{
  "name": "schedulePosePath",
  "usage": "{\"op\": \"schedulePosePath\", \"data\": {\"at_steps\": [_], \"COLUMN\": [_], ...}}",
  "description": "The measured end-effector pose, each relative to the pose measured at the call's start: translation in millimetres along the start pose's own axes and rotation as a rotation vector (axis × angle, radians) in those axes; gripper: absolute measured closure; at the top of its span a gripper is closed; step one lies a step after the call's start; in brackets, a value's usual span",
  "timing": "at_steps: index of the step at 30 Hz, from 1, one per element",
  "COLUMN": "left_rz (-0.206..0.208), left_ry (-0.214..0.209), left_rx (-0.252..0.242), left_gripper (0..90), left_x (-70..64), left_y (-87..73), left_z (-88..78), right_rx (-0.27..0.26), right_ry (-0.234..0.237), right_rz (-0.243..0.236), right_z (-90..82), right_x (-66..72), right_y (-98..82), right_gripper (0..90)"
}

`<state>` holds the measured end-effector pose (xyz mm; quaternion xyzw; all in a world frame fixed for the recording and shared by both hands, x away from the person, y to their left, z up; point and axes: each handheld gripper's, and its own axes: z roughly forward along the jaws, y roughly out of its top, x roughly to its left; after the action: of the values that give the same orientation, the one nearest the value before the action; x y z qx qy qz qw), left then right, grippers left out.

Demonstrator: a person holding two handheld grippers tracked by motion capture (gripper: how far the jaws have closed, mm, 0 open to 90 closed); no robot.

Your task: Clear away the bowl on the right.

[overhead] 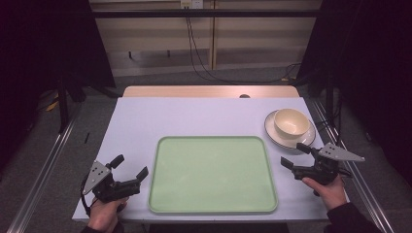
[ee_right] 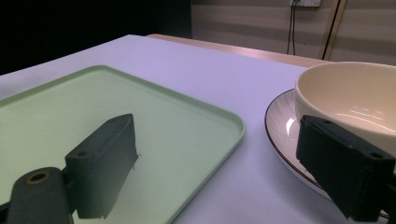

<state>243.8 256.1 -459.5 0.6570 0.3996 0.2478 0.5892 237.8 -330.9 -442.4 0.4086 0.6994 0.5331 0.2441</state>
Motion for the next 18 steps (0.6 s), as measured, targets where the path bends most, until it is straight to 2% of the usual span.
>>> {"op": "schedulePosePath", "data": {"at_steps": [7,11,18], "left_rz": [0.008,0.009,0.012], "left_ry": [0.0,0.003,-0.001], "left_rx": [0.003,0.002,0.001], "left_gripper": [0.3,0.3,0.3], "left_x": [-0.2,-0.9,-0.3], "left_y": [0.2,0.4,0.4], "left_z": [-0.1,-0.2,0.1], "right_rx": [0.014,0.019,0.022], "right_ry": [-0.002,-0.012,-0.037], "right_rz": [0.006,-0.003,-0.014], "right_z": [0.0,-2.0,-2.0], "right_x": [-1.2,-3.2,-13.4], "right_y": [2.4,6.2,10.3], "right_gripper": [13.1,16.8,17.4]}}
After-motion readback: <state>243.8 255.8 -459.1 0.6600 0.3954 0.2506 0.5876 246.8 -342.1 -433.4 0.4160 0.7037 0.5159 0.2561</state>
